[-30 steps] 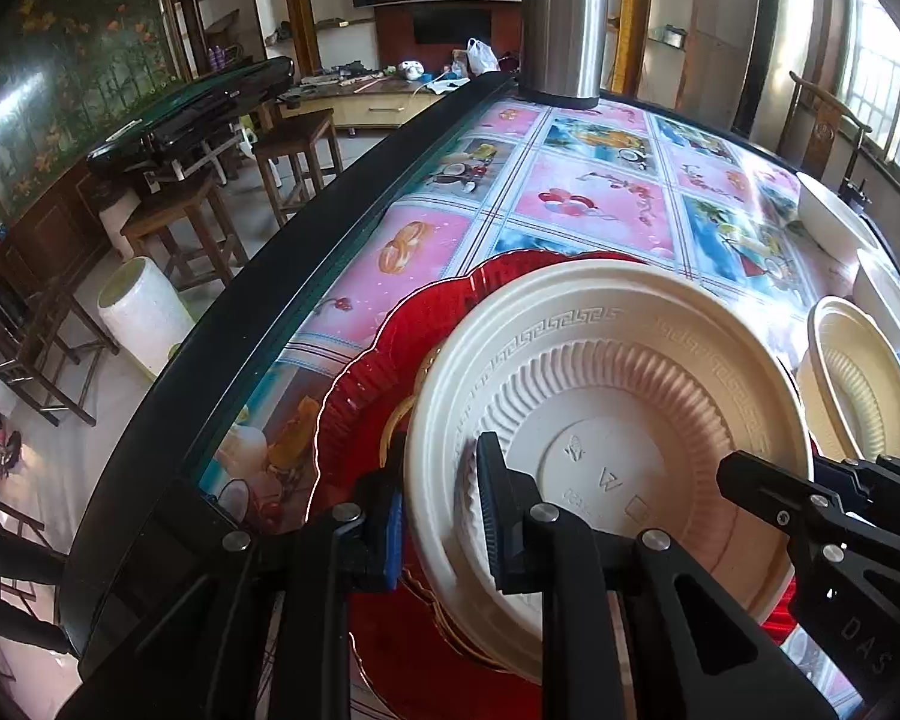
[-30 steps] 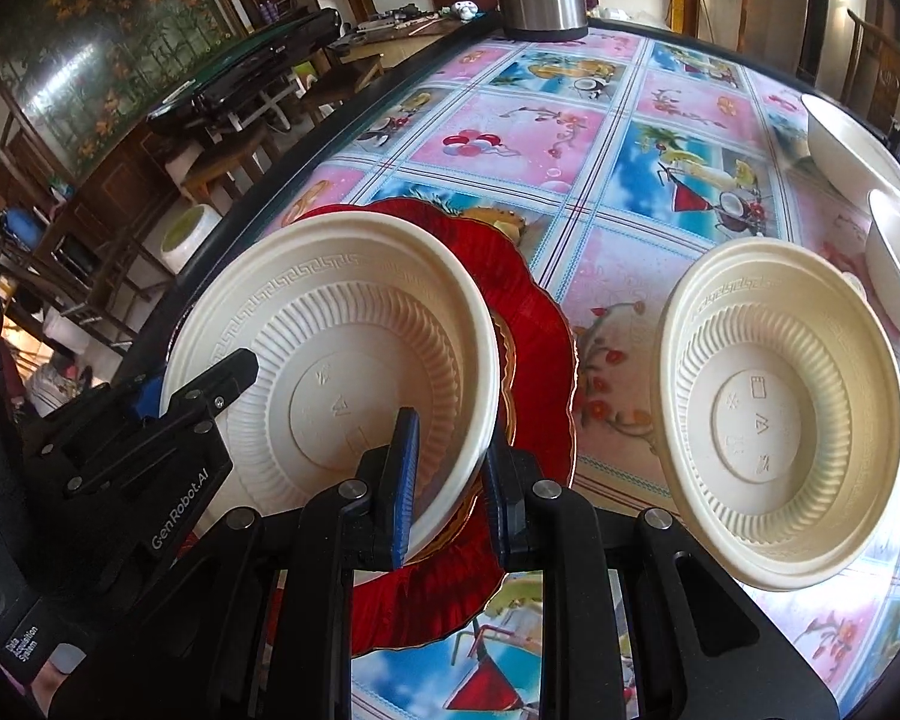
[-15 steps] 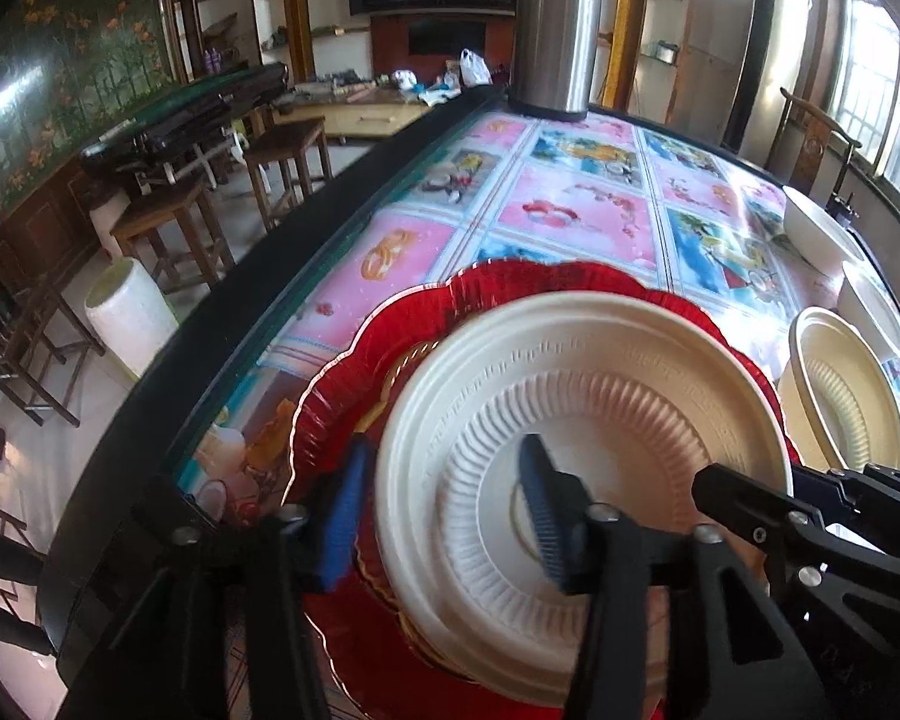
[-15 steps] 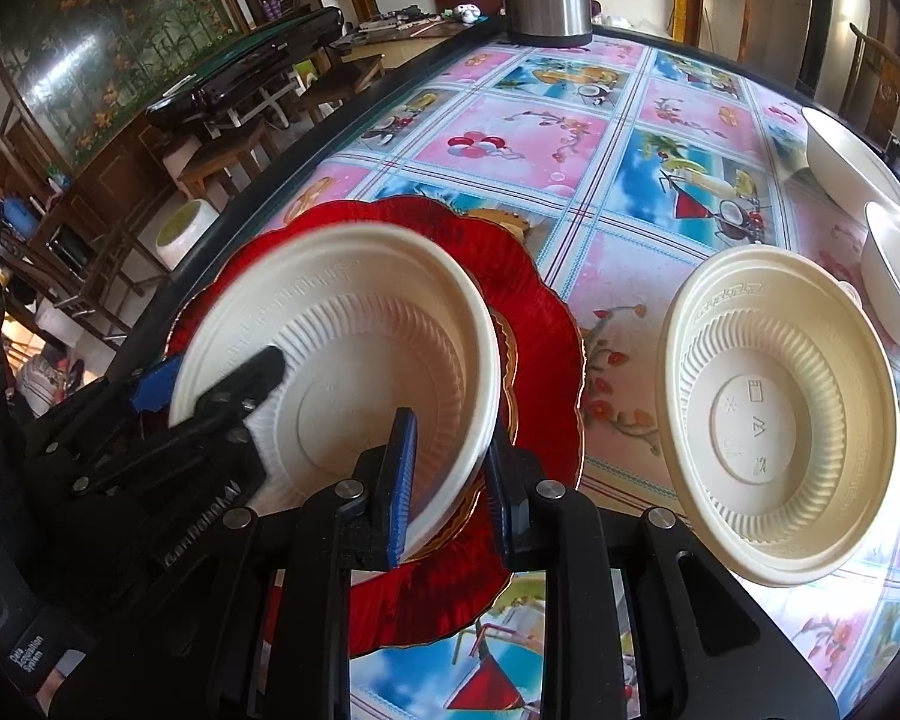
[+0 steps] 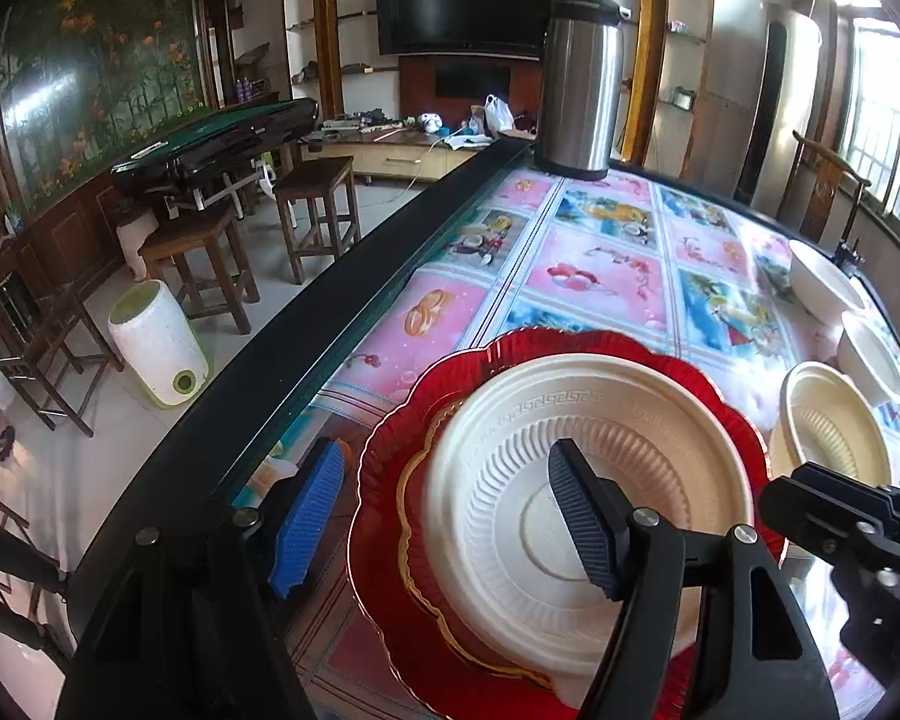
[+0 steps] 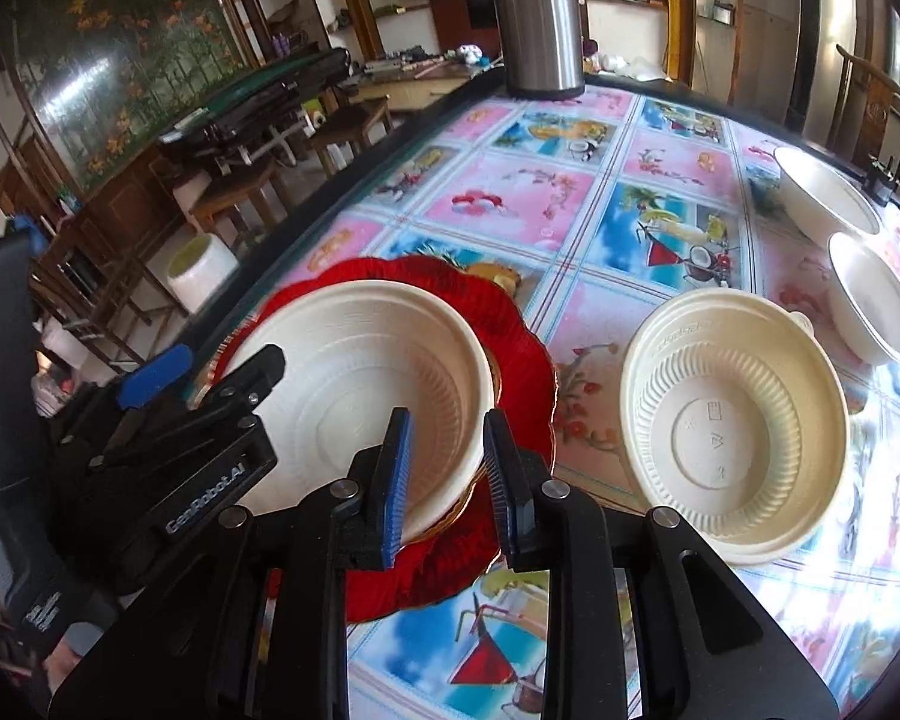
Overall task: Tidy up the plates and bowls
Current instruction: 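Lower the cream bowl onto the red plates and open the left gripper, then move the left gripper to a large white bowl on the tablecloth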
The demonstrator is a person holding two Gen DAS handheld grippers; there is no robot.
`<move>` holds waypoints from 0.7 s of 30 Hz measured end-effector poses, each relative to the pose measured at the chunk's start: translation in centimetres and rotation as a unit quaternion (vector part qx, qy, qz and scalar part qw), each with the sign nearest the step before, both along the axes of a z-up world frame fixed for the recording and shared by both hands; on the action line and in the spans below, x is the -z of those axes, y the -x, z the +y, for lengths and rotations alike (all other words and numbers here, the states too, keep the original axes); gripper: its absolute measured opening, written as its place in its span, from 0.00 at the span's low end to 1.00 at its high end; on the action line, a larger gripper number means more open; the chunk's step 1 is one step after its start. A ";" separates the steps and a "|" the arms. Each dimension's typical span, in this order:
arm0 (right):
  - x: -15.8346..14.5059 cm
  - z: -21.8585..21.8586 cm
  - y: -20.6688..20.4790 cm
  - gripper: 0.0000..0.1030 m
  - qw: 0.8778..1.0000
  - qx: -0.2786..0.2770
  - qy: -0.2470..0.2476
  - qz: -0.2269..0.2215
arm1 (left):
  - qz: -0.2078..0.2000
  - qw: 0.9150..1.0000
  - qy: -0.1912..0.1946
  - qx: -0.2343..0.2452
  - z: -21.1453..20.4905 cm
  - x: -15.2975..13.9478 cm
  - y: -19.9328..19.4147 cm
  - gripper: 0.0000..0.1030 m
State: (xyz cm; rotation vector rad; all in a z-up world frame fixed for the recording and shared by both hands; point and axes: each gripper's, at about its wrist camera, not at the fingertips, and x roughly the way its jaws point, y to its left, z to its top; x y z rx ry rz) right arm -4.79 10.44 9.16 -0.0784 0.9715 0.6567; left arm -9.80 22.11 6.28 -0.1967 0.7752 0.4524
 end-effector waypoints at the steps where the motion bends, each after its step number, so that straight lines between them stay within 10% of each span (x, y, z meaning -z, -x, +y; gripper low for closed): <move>1: -0.3 -0.4 0.1 0.23 1.000 0.002 -0.007 -0.002 | -0.001 1.000 0.000 0.001 -0.1 -0.1 0.0 0.69; 21: -1.5 -6.5 0.0 0.23 0.997 0.049 -0.058 0.001 | -0.016 0.999 -0.006 0.030 -3.6 -1.3 -0.2 0.69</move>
